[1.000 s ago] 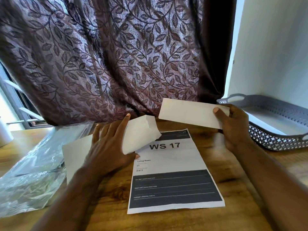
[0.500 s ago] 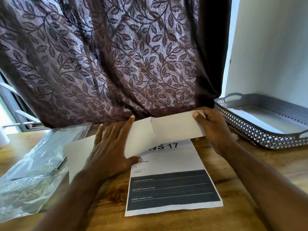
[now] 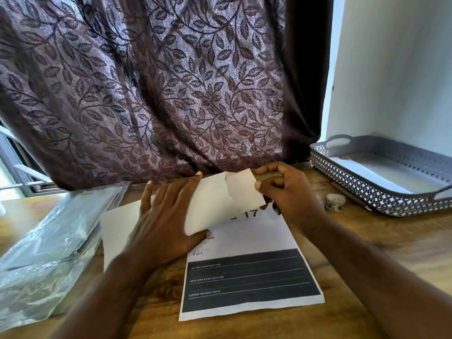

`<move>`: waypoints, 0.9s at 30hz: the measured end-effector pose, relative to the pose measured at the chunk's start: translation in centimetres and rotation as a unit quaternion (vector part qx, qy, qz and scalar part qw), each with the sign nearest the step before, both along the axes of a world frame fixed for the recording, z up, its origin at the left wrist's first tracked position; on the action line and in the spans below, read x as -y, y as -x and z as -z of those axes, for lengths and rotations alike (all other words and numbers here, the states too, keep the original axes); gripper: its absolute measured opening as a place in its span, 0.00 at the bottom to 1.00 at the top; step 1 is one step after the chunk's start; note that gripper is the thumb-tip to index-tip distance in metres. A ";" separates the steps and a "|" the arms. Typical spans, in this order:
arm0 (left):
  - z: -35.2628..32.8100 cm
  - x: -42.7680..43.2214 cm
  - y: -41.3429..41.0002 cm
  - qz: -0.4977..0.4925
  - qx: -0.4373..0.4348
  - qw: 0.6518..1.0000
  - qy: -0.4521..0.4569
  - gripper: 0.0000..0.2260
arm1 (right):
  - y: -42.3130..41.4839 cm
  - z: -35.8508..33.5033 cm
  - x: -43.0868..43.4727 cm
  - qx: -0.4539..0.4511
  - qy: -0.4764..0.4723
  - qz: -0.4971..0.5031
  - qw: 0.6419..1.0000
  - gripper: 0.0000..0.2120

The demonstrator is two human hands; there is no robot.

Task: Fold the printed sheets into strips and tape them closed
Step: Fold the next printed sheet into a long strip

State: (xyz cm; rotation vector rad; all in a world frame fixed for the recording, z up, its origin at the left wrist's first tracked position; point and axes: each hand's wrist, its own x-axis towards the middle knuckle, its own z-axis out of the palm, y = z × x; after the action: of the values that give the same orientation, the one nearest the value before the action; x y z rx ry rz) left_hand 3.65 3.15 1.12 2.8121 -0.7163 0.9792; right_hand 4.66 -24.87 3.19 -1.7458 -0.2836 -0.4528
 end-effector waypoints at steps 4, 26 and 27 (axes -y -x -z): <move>0.0 0.3 0.2 0.008 -0.005 1.000 -0.004 0.51 | 0.4 0.2 -0.4 0.001 0.024 -0.021 0.999 0.03; -0.1 1.5 0.8 0.021 -0.015 1.000 0.008 0.50 | 2.2 0.5 -2.0 -0.104 0.066 -0.270 0.955 0.15; -0.2 1.5 0.9 0.020 -0.014 1.000 0.008 0.50 | 2.2 0.5 -2.0 -0.108 0.068 -0.263 0.956 0.16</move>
State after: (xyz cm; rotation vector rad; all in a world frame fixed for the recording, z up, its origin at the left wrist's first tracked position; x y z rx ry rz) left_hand 2.77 1.62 1.31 2.7804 -0.7543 0.9322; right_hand 2.50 -22.86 2.70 -1.7485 -0.6122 0.1471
